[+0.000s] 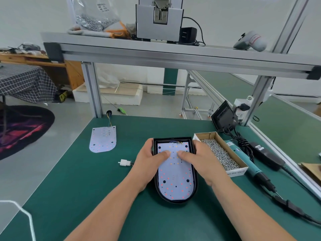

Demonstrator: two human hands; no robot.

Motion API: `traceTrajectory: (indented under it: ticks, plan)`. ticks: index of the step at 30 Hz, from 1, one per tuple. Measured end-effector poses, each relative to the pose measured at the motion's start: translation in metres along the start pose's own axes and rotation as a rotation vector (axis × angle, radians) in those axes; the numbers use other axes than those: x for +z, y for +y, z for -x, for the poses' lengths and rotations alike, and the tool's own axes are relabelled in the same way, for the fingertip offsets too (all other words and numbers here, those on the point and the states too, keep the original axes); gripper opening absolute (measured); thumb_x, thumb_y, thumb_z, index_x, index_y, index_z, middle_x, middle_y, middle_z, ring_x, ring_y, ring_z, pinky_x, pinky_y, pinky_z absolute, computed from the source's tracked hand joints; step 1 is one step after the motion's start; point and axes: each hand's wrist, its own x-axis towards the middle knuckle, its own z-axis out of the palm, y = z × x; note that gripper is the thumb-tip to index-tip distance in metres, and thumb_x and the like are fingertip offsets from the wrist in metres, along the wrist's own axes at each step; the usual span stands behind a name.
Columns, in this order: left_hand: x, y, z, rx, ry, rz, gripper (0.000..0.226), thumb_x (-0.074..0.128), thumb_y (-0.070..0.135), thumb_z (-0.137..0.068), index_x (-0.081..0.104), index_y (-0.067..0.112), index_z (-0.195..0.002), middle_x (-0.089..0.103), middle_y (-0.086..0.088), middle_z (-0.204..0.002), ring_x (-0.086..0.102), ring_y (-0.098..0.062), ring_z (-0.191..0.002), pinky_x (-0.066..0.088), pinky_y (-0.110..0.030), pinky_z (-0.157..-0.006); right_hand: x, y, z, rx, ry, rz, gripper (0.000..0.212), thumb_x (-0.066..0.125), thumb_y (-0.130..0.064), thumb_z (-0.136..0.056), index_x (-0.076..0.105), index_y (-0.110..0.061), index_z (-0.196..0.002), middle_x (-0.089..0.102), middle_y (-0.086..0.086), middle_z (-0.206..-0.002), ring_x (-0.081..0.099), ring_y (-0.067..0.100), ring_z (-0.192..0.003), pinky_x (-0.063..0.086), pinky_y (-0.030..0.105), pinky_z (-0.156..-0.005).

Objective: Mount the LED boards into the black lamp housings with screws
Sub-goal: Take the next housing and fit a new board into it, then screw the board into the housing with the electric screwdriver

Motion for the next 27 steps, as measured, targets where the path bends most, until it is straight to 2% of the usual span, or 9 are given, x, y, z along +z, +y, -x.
traceTrajectory:
  ticks: [2,7,10,11,15,19,22,24,27]
  plan:
    - [0.003,0.0,0.0,0.007,0.035,-0.096,0.023,0.072,0.028,-0.09,0.069,0.031,-0.112,0.079,0.008,-0.11,0.075,-0.017,-0.106,0.06,-0.039,-0.094,-0.005,0.001,-0.002,0.026,-0.033,0.01,0.019,0.074,-0.011,-0.096,0.07,-0.016,-0.113,0.081,-0.005,-0.105,0.077,0.017,-0.099,0.06,0.034,-0.084]
    - [0.007,-0.005,-0.003,0.079,0.053,-0.373,0.017,0.074,0.026,-0.094,0.071,0.033,-0.109,0.076,0.019,-0.104,0.07,-0.002,-0.095,0.051,-0.025,-0.083,-0.02,-0.002,0.0,0.007,-0.085,0.228,0.034,0.076,-0.021,-0.094,0.061,-0.027,-0.124,0.074,-0.009,-0.118,0.071,0.013,-0.11,0.056,0.044,-0.1]
    - [0.008,-0.009,-0.002,0.04,0.056,-0.473,0.06,0.076,0.032,-0.093,0.05,0.033,-0.147,0.056,0.02,-0.138,0.051,0.0,-0.126,0.039,-0.022,-0.102,-0.022,-0.006,0.002,-0.027,-0.085,0.391,0.042,0.076,-0.031,-0.09,0.056,-0.029,-0.126,0.07,-0.012,-0.118,0.067,0.008,-0.108,0.055,0.04,-0.097]
    - [0.007,-0.01,-0.003,0.029,0.053,-0.498,0.061,0.076,0.033,-0.093,0.048,0.034,-0.147,0.054,0.019,-0.14,0.051,0.0,-0.126,0.039,-0.019,-0.1,-0.023,-0.007,0.003,-0.038,-0.079,0.451,0.041,0.077,-0.035,-0.089,0.054,-0.03,-0.123,0.069,-0.013,-0.114,0.066,0.007,-0.104,0.054,0.037,-0.091]
    - [0.006,-0.007,-0.007,0.004,0.011,-0.557,0.028,0.076,0.032,-0.085,0.06,0.035,-0.108,0.067,0.01,-0.107,0.065,-0.002,-0.088,0.057,-0.032,-0.083,-0.024,-0.006,0.003,-0.07,-0.092,0.773,0.041,0.073,-0.055,-0.087,0.053,-0.027,-0.108,0.061,-0.008,-0.105,0.062,0.014,-0.097,0.052,0.04,-0.084]
    - [0.006,-0.003,-0.011,-0.04,-0.031,-0.574,0.027,0.079,0.026,-0.084,0.061,0.031,-0.104,0.07,0.006,-0.098,0.067,-0.006,-0.081,0.057,-0.032,-0.076,-0.028,-0.002,0.002,-0.063,-0.126,0.858,0.049,0.067,-0.068,-0.087,0.057,-0.026,-0.109,0.053,-0.006,-0.107,0.059,0.018,-0.099,0.05,0.04,-0.085]
    - [0.006,-0.002,-0.012,-0.047,-0.041,-0.562,0.026,0.081,0.023,-0.084,0.062,0.029,-0.102,0.072,0.004,-0.094,0.067,-0.008,-0.078,0.055,-0.032,-0.074,-0.048,-0.01,0.0,-0.179,0.053,0.658,0.042,0.063,-0.057,-0.093,0.064,-0.016,-0.1,0.062,0.002,-0.099,0.059,0.021,-0.098,0.051,0.042,-0.09]
    - [0.006,0.0,-0.011,-0.038,-0.044,-0.566,0.025,0.081,0.021,-0.084,0.063,0.027,-0.102,0.071,0.002,-0.095,0.068,-0.009,-0.077,0.055,-0.031,-0.073,-0.073,-0.018,-0.001,-0.213,0.221,0.568,0.029,0.062,-0.047,-0.096,0.069,-0.02,-0.102,0.069,-0.006,-0.096,0.062,0.009,-0.092,0.053,0.037,-0.086]
    - [0.006,0.003,-0.01,-0.014,-0.061,-0.563,0.023,0.08,0.017,-0.084,0.066,0.022,-0.101,0.073,-0.006,-0.093,0.071,-0.023,-0.08,0.058,-0.037,-0.07,-0.121,-0.014,0.003,-0.193,0.326,0.772,0.014,0.055,-0.038,-0.099,0.068,-0.035,-0.099,0.068,-0.018,-0.096,0.063,0.001,-0.083,0.052,0.033,-0.076]
